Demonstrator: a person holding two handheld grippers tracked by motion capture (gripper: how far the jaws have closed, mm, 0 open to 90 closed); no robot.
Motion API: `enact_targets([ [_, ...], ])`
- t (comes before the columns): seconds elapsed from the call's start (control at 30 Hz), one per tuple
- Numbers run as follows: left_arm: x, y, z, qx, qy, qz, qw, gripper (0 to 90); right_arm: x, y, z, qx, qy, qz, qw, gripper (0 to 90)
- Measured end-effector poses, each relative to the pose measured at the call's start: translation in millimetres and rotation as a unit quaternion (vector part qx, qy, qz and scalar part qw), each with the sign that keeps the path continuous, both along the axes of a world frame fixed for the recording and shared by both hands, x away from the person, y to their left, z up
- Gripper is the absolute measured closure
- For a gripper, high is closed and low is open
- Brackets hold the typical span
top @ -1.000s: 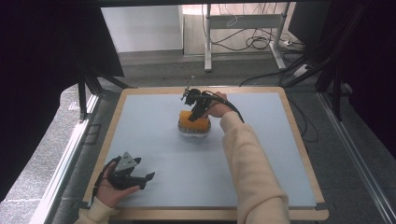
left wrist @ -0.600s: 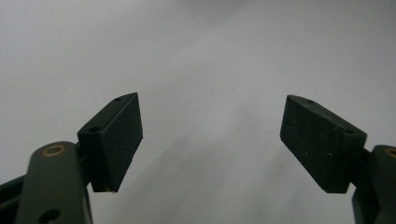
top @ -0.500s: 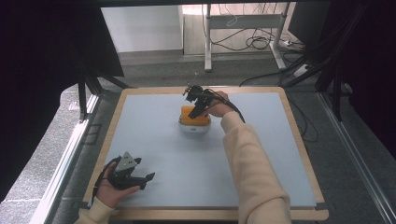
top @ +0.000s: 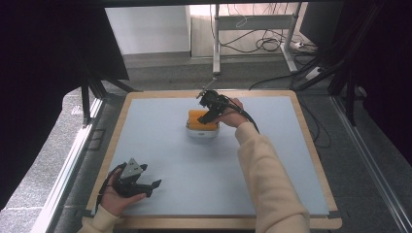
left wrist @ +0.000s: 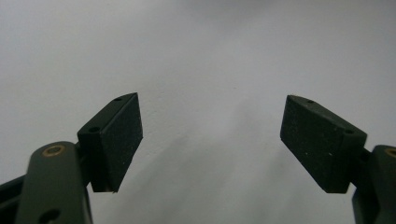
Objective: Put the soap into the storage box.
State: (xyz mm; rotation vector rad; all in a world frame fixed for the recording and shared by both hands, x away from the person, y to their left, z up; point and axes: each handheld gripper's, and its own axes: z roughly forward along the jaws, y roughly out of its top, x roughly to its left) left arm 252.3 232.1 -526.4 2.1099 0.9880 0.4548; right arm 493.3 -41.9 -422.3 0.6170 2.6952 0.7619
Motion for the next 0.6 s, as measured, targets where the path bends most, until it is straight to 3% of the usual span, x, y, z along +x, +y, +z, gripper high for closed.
enact_targets([
  [0.27,0.7,-1.3,-1.1,0.006,0.002,-0.004,1.0,20.7,-28.8,-33.0,-0.3,0.028,-0.008,-0.01,0.9995,29.8],
  [0.6,-0.5,-3.3,-0.7,0.006,0.002,-0.003,1.0,20.7,-76.1,-82.1,-6.3,0.056,-0.02,-0.055,0.9967,27.9],
])
